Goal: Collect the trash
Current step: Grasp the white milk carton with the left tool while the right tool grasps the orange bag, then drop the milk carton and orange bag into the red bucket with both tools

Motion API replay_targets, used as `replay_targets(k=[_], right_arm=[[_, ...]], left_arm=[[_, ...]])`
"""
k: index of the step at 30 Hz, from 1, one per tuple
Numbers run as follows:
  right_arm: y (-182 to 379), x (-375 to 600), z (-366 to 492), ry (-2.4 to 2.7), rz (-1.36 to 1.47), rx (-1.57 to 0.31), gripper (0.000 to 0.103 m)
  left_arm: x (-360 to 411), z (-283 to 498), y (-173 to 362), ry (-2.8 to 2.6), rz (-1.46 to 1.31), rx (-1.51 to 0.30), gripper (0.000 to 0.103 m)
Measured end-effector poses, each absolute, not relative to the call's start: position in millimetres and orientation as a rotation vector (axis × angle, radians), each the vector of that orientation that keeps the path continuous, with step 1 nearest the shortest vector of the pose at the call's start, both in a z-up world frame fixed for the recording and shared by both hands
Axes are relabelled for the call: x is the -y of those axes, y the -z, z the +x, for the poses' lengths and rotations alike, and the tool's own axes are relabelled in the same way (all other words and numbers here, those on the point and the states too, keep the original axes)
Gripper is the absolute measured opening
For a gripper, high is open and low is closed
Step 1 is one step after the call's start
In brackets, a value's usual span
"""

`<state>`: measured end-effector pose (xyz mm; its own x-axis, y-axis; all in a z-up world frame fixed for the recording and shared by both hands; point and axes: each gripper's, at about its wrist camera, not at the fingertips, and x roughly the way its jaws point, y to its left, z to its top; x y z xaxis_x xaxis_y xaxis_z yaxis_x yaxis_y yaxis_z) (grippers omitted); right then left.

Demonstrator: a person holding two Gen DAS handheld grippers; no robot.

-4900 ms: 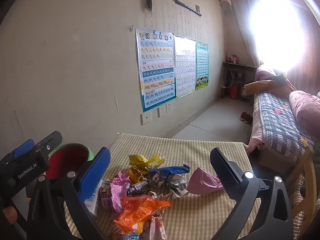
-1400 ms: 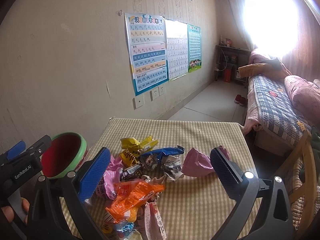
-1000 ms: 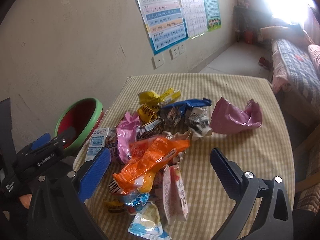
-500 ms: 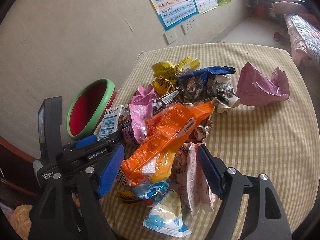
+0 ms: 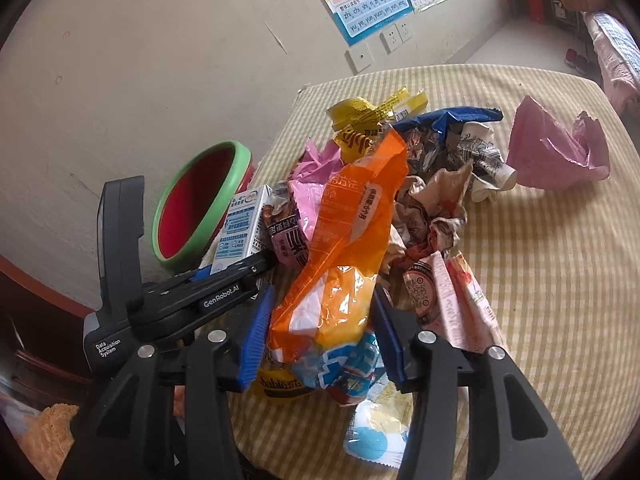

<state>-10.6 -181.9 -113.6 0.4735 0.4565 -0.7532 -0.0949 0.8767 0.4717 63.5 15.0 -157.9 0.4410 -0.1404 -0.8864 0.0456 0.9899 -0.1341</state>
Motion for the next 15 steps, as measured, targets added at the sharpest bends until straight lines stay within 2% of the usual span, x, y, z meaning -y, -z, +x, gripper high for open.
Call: replay_targets(k=[5,15], right_arm=[[85,186,-18,-0.356,0.385,-0.945,0.046],[38,152,2,-0.439,0.299,-0.866,0.047]], left_arm=[[-32,51,133,0.098,-0.151,-1.035,0.051],[-68,53,68,-0.028,-0.084,-0.825,0.051]])
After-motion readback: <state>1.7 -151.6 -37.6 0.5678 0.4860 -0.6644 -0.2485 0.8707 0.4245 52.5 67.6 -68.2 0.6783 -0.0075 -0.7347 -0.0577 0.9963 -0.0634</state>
